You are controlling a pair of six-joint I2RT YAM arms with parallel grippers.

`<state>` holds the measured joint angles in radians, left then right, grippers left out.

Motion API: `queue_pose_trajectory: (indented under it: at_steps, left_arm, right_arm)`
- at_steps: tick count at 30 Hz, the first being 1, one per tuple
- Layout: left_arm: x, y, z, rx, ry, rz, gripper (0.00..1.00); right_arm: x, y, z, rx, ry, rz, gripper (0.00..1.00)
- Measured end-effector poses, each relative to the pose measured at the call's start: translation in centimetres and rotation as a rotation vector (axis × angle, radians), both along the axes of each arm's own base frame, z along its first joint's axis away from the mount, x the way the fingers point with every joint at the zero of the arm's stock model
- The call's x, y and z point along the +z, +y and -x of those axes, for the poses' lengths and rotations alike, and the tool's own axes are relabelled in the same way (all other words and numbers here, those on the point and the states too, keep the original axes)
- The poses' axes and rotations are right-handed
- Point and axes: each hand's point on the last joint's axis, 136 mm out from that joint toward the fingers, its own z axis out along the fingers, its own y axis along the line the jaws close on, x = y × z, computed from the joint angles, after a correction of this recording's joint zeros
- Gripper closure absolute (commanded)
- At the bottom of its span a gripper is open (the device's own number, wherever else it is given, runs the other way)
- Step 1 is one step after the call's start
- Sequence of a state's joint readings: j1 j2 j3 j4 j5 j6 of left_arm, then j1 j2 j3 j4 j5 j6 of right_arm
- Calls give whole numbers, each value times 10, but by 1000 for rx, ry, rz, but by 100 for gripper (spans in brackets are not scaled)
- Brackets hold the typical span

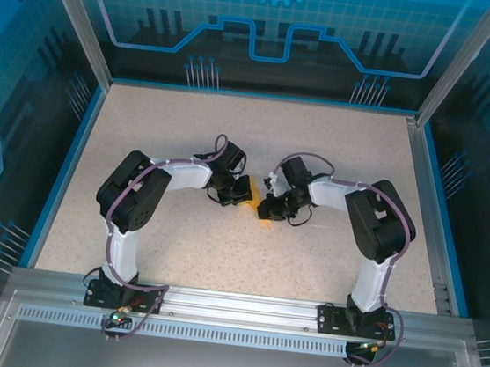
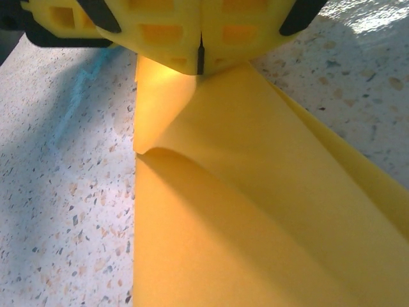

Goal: Fold a paper plane with a square sheet of paper (pick it up from the middle)
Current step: Fold the wing for the fifth time at the center of the table.

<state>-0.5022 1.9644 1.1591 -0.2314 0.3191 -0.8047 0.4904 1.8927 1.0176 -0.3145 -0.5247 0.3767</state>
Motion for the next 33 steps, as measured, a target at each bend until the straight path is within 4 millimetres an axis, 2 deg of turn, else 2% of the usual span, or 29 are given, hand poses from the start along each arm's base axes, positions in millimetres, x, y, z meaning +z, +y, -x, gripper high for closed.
queue_pose_trajectory:
  at_steps: [6,10,13,18,22,28,33]
  left_arm:
    - [0,0,0,-1,-1,0,94]
    - [0,0,0,-2,-1,-1,95]
    - [0,0,0,-2,-1,-1,95]
    - [0,0,0,-3,-2,0,95]
    - [1,0,0,-3,-2,0,94]
    - [2,0,0,-22,-10,-7,94]
    - [3,0,0,-61,-15,-26,94]
  right_arm:
    - [0,-25,29,-26,39,0,87]
    - [7,-29,31,-44,49,3,87]
    - [23,-20,13,-55,1,-17,87]
    - [47,9,-25,-45,-104,-58,88]
    - [35,18,-35,-44,-102,-42,88]
    - [2,11,-30,-50,-38,22,88]
    - [1,10,-30,-43,-44,27,89]
